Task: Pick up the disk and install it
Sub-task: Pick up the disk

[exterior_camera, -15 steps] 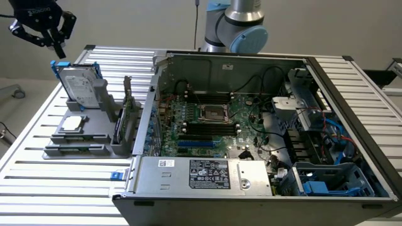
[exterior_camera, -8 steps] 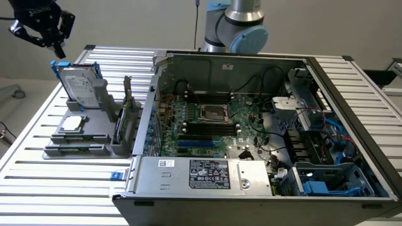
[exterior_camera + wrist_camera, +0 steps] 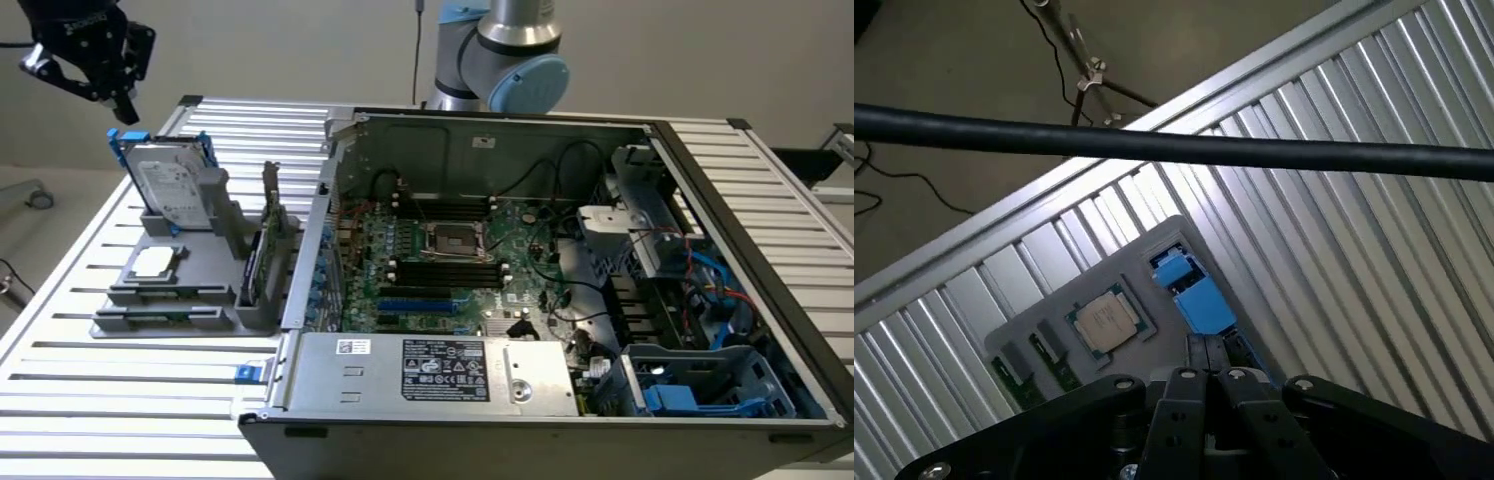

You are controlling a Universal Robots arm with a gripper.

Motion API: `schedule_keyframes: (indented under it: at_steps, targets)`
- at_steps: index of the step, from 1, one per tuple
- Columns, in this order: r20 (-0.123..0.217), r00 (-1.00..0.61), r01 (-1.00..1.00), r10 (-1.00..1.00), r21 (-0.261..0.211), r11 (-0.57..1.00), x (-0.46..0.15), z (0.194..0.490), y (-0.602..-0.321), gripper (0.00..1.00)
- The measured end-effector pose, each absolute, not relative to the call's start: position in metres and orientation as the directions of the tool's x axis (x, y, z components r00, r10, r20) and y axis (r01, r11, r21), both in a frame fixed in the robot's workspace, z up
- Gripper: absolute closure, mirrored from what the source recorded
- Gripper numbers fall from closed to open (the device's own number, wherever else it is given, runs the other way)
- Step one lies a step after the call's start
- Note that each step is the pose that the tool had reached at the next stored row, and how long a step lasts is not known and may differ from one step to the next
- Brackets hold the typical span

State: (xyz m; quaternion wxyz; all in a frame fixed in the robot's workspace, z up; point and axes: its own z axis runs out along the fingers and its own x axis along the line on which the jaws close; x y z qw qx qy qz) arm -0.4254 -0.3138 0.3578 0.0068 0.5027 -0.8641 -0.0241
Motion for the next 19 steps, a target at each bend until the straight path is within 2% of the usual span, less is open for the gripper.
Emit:
schedule_keyframes:
  at_steps: [19]
  targets:
    - [-0.013,-0.171,-0.984,-0.985,0.048,0.17,-0.4254,0.3578,-0.3138,0.89]
